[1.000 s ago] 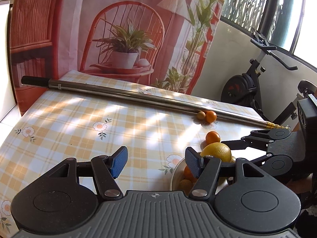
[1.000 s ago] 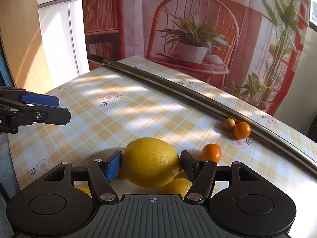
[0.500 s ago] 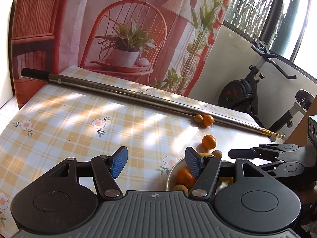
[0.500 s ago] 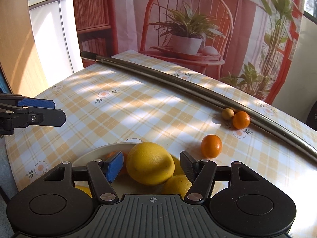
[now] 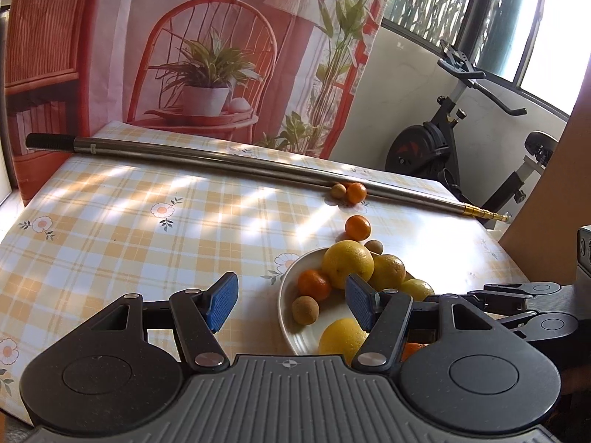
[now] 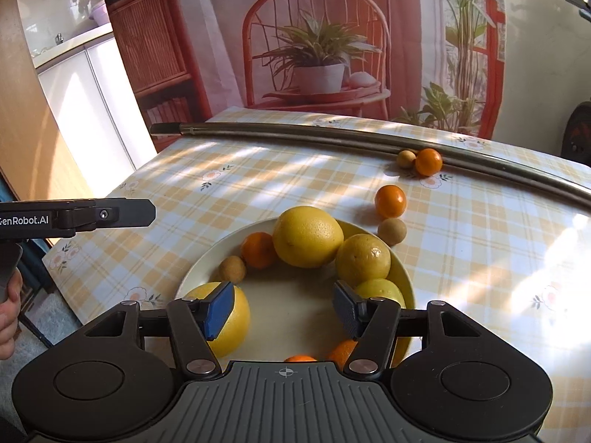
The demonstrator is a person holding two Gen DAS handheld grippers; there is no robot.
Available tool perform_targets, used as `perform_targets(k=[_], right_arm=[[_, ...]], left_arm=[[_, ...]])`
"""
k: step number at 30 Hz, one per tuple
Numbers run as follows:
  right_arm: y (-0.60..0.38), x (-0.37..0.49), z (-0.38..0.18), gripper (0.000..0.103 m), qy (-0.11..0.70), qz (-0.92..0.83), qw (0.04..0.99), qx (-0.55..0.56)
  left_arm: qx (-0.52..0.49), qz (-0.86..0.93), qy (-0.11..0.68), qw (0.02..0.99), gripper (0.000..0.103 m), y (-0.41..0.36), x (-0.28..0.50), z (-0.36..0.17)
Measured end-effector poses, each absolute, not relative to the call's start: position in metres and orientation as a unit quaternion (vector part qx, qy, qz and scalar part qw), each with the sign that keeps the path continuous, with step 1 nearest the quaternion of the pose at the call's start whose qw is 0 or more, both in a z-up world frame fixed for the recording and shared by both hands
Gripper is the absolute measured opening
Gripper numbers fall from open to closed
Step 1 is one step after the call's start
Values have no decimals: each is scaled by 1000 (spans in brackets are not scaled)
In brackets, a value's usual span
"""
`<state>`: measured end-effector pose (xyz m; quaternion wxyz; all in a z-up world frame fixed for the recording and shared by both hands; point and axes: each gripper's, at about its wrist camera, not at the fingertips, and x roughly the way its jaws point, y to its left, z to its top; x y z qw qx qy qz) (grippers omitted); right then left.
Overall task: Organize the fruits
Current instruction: 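Lower the grapefruit onto the plate and open the right gripper, then grasp a brown kiwi with the left gripper while the right gripper moves toward a mandarin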
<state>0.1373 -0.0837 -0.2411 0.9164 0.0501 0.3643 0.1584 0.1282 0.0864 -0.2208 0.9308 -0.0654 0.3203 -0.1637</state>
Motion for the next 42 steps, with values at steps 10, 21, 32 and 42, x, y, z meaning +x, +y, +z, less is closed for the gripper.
perform_targets(k=[10, 21, 32, 42], right_arm=[[-75, 121, -251, 56, 381, 158, 910, 44], [-50, 127, -260, 23, 401, 226, 888, 1], [-39, 147, -268, 9, 415, 241, 877, 3], [-27, 162, -268, 9, 417, 248, 874, -8]], left_arm=[[-63, -150, 320, 933, 67, 87, 125, -227], [-78, -153, 325, 930, 66, 86, 131, -234], [-81, -138, 328, 931, 66, 91, 134, -238], [-76, -139, 328, 931, 66, 89, 136, -238]])
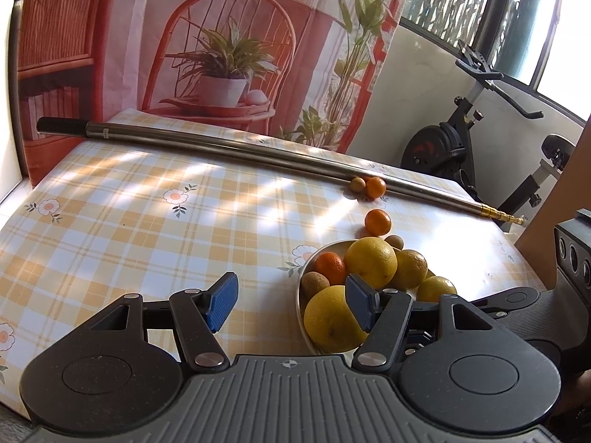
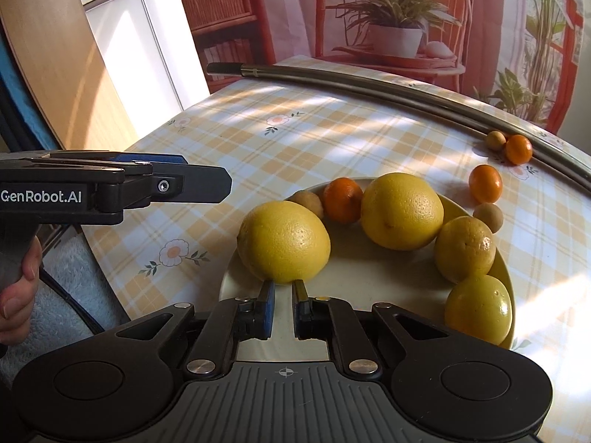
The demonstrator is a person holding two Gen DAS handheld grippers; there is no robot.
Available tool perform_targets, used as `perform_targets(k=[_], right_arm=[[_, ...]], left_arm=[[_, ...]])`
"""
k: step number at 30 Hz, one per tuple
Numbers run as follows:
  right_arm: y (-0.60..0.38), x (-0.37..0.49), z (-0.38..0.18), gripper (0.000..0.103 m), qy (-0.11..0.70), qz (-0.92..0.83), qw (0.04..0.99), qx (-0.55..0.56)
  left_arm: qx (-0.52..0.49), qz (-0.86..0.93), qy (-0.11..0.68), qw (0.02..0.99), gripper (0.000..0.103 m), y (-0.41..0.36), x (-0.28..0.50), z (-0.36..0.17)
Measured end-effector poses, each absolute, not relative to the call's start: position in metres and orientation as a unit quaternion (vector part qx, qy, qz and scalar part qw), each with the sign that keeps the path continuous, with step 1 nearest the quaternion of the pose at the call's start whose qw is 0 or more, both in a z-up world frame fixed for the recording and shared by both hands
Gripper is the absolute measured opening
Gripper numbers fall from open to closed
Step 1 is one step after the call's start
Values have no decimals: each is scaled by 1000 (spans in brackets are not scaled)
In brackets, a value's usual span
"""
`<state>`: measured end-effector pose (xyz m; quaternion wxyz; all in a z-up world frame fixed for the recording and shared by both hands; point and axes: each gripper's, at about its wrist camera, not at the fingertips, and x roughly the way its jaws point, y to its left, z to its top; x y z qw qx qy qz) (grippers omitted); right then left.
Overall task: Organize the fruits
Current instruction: 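Grasp a brown kiwi with the left gripper while the right gripper moves toward a mandarin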
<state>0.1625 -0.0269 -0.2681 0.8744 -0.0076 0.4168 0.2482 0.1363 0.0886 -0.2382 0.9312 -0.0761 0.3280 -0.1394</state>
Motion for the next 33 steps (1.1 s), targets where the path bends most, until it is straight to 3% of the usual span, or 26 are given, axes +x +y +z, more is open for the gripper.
perform_targets(k=[20, 31, 33], right_arm=[[-95, 139, -257, 12, 370, 199, 903, 90], [-161, 146, -242, 18, 318, 125, 930, 138], [-173, 149, -241, 23, 312, 118, 932, 144]], left_arm=[[-53, -158, 346, 923, 66, 73, 150, -235], [-16, -192, 349, 917, 66, 35, 176, -220], [-14, -196, 350, 916, 66, 28, 181, -218]])
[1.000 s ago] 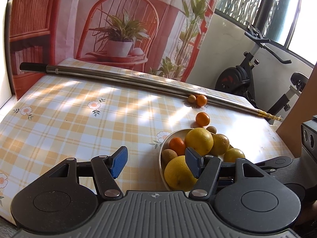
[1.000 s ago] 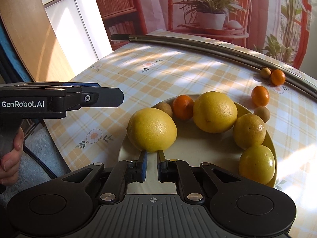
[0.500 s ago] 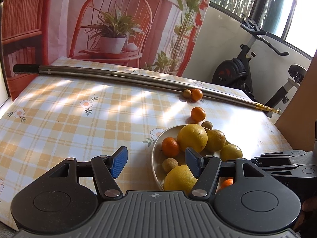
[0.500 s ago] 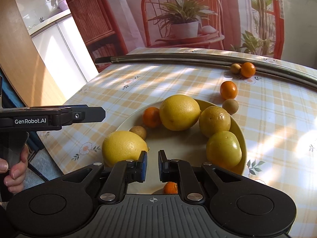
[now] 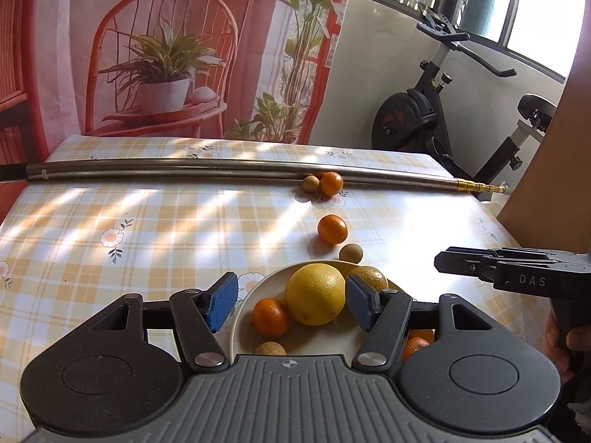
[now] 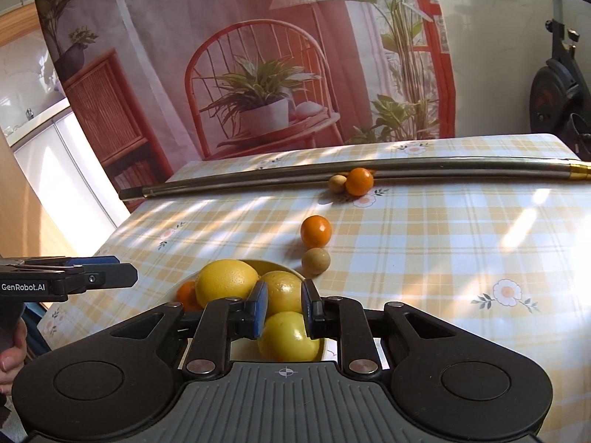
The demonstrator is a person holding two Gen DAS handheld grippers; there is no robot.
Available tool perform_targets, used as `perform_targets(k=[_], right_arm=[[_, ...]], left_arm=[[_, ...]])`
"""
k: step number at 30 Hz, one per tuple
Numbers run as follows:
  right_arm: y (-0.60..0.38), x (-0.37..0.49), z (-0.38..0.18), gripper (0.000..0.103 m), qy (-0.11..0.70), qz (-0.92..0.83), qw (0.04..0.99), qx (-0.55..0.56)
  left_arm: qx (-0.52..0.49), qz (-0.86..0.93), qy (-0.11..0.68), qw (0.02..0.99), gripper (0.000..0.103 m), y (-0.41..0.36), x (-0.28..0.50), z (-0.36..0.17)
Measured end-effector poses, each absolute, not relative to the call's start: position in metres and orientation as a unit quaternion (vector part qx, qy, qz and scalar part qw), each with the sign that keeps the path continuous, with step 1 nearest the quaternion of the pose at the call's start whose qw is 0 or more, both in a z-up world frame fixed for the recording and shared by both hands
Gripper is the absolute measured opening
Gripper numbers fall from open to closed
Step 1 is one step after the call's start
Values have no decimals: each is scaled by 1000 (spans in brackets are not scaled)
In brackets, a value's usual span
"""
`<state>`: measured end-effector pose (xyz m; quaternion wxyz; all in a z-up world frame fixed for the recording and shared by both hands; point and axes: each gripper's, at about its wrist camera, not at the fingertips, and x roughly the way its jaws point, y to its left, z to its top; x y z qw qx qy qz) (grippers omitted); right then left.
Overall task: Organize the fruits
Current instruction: 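Grasp a brown kiwi with the left gripper while the right gripper moves toward a mandarin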
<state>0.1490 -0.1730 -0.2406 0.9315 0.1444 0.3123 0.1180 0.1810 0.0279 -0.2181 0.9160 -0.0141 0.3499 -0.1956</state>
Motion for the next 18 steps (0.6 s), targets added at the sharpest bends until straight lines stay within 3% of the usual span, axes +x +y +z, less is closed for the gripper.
perform_targets(k=[6, 18], right_arm=[[-198, 159, -235, 24, 298, 83, 941, 138], [-232, 180, -236, 27, 288, 30, 946, 146]], left_arm=[[-36, -233, 372, 898, 66, 7, 205, -218], [25, -273, 409, 870, 65, -51, 249, -242]])
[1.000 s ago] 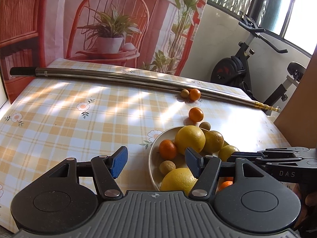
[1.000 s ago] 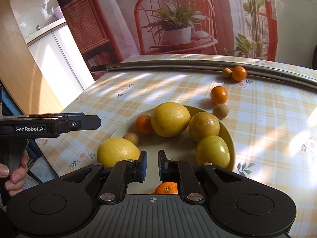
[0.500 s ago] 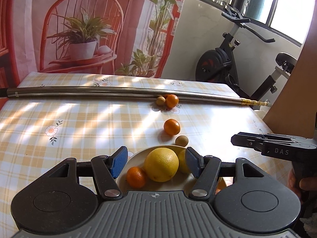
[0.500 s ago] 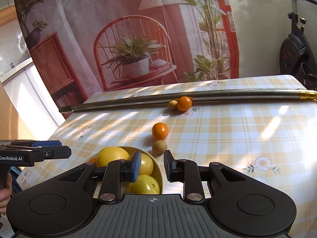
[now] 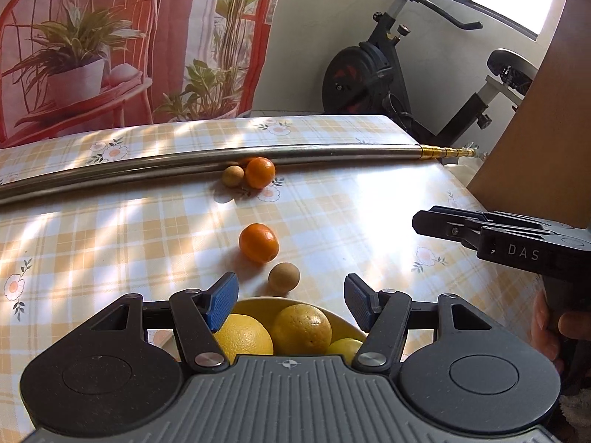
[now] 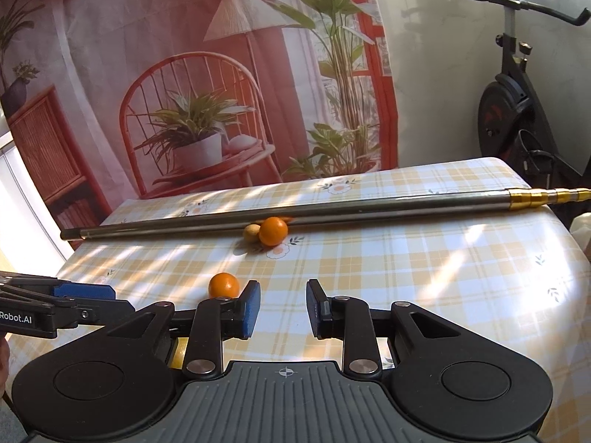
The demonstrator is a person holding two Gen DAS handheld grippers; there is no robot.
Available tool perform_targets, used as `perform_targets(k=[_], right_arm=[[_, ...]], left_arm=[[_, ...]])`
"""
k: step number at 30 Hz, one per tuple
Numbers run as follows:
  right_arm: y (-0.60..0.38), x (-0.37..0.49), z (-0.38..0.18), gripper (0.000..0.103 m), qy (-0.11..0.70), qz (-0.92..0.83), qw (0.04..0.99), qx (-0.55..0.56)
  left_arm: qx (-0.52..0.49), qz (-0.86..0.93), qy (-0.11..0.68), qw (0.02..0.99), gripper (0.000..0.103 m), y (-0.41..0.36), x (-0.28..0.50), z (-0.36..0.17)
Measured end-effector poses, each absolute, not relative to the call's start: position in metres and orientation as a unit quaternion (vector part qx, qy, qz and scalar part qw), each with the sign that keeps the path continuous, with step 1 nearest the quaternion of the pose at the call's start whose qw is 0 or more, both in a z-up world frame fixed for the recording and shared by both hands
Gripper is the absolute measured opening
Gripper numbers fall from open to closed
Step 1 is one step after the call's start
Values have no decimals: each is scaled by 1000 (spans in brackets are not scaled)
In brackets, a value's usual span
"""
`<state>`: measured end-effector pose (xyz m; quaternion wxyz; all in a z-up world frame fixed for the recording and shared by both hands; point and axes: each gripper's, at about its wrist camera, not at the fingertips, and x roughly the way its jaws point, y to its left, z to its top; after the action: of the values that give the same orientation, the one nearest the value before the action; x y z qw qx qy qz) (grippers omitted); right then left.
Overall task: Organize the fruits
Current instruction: 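Grasp a brown kiwi with the left gripper while the right gripper moves toward a mandarin, then grasp a mandarin with the right gripper while the left gripper holds the kiwi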
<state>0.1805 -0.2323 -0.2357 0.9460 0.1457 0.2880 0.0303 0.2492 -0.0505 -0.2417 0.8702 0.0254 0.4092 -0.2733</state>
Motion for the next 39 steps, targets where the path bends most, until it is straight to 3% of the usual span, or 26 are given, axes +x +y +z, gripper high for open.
perform_targets(k=[14, 22, 26, 39], right_arm=[[-254, 186, -253, 31, 296, 18, 938, 178], [-262, 185, -262, 31, 300, 14, 935, 190], [-265, 184, -266, 31, 304, 13, 932, 199], [-257, 187, -270, 31, 310, 19, 932, 189]], left_arm=[[10, -256, 484, 837, 45, -80, 304, -277], [0, -252, 510, 823, 45, -88, 312, -286], [20, -257, 502, 825, 29, -92, 308, -290], [26, -267, 435, 859, 29, -72, 283, -257]])
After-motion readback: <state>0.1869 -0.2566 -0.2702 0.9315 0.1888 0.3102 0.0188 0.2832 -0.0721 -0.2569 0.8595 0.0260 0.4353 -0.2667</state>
